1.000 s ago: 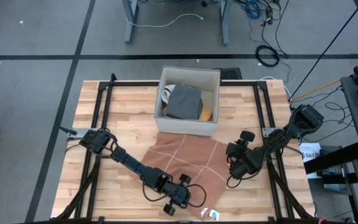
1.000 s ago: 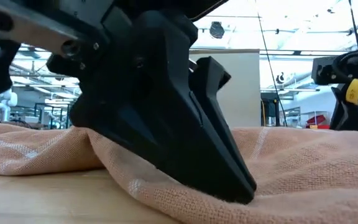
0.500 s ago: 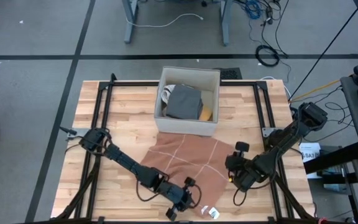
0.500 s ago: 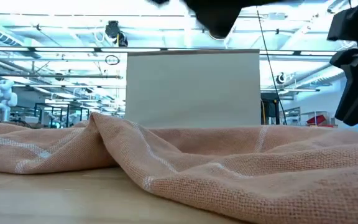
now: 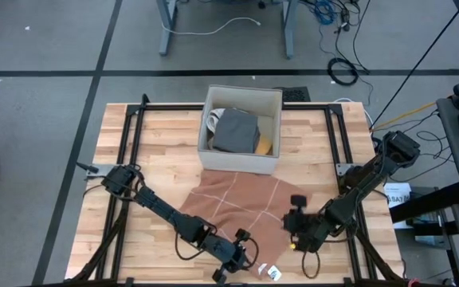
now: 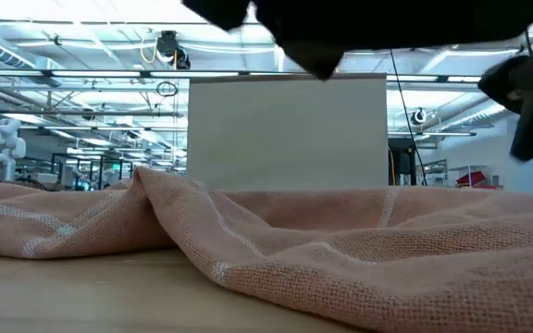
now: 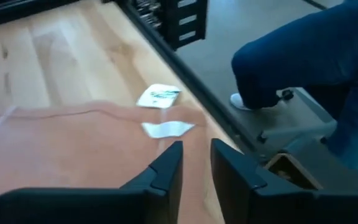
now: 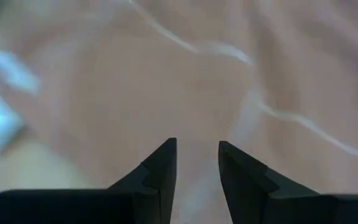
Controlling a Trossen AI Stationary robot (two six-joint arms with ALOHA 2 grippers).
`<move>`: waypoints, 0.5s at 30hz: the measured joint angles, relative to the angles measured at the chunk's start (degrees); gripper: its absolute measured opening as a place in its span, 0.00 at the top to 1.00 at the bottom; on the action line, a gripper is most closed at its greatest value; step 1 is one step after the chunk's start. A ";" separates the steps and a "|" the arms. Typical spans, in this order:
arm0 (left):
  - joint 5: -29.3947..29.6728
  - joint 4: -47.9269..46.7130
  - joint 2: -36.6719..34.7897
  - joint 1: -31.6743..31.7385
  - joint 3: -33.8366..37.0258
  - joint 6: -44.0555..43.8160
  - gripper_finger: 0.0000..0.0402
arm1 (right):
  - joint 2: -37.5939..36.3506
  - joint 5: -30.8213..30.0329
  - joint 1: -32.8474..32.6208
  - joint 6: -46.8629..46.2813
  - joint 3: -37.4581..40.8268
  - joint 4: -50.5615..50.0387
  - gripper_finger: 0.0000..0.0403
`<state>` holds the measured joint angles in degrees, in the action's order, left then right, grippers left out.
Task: Fold towel
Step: Fold the brown towel with white checkered lines
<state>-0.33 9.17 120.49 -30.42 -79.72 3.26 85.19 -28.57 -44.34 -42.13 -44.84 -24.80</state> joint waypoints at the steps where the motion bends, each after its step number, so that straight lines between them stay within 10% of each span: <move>1: 0.17 0.02 0.25 0.26 0.00 -0.41 0.76 | 0.00 1.35 -0.07 1.94 0.00 3.25 0.74; 15: 0.81 0.79 0.50 -0.44 -0.04 -3.79 0.53 | 6.41 7.97 -5.15 22.03 0.00 32.31 0.74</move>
<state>0.47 9.96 120.99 -30.86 -79.77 -0.54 91.59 -20.60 -49.49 -20.10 -44.84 7.51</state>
